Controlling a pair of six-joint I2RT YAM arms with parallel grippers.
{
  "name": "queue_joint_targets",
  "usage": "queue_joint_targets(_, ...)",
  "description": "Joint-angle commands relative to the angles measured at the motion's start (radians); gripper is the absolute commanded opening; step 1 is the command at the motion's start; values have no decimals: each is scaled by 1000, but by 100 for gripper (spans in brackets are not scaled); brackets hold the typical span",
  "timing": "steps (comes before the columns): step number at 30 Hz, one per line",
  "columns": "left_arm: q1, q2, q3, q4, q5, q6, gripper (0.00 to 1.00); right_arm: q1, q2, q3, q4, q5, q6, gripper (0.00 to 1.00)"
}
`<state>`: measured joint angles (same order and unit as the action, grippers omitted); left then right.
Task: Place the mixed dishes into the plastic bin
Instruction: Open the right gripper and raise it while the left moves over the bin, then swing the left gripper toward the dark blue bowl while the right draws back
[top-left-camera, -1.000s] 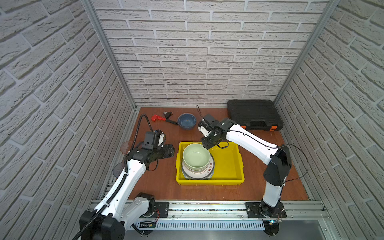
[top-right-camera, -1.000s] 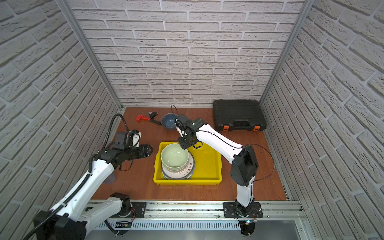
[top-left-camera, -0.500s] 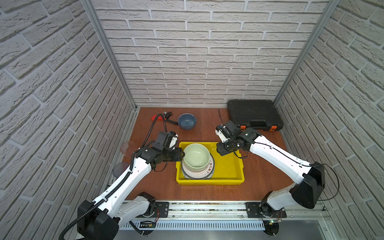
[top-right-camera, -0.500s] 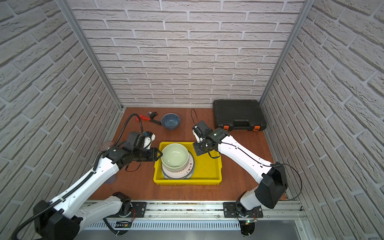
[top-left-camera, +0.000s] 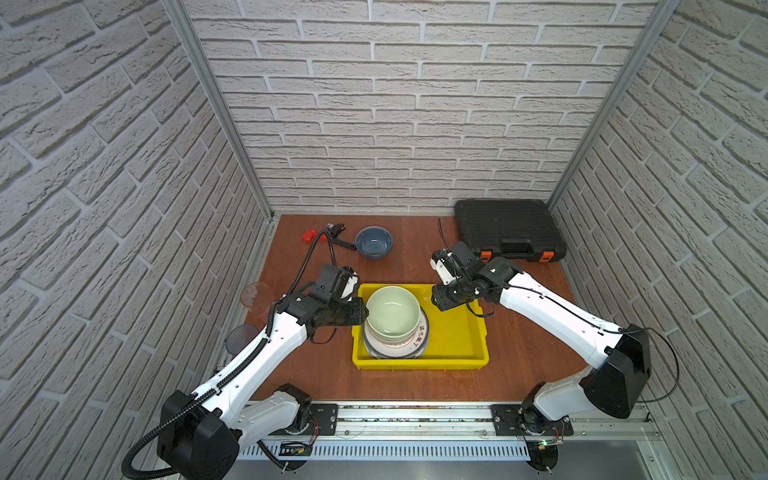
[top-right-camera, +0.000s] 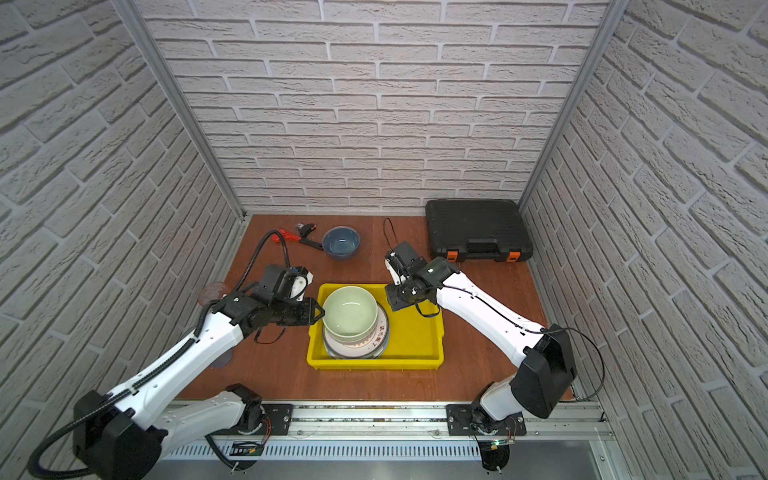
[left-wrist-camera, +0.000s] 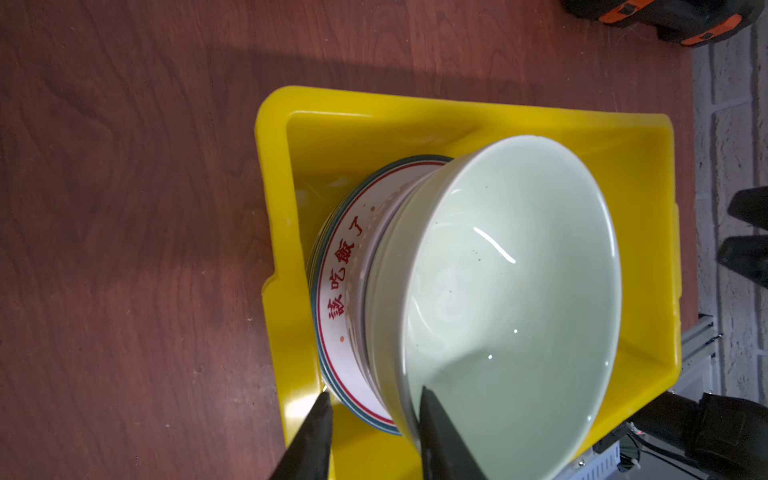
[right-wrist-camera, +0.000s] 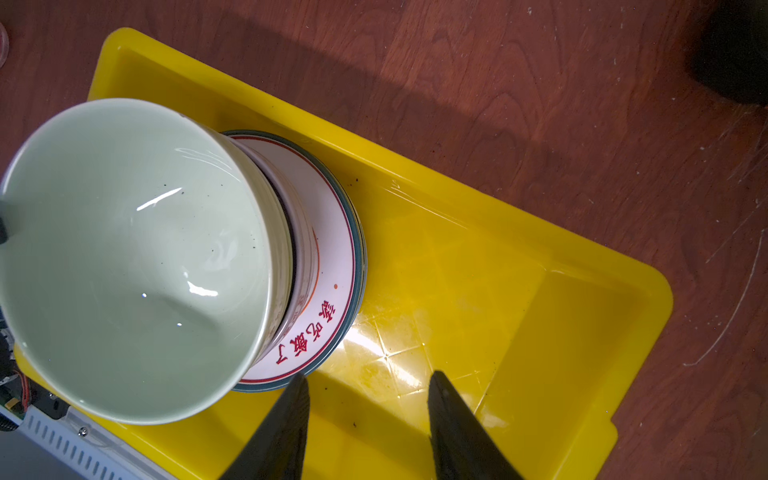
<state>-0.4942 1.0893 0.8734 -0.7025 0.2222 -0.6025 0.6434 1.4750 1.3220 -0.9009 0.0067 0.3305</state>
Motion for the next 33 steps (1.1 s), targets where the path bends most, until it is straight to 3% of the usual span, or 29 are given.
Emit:
queue_joint_targets(1,-4,4,-16,19,-22,0,37,-5,-40,-15,23,-1,10,49)
queue_joint_targets(4,-5,9,-14,20,-26,-3,38,-7,-45,-16,23,-1,9,49)
queue_joint_targets(10,4,19,46,17,-44,5,59,-13,-54,-22,22,1,7,49)
queue_joint_targets(16,123,131,209,46,-20,42,67,-24,-84,-66,31,5,13,51)
queue_joint_targets(23,268,456,472,71,14,113,69,-25,-184,-132,25,42,-26,56)
queue_joint_targets(33,299,954,1044,-153,-1,192,68,-26,-302,-221,38,50,-74,63)
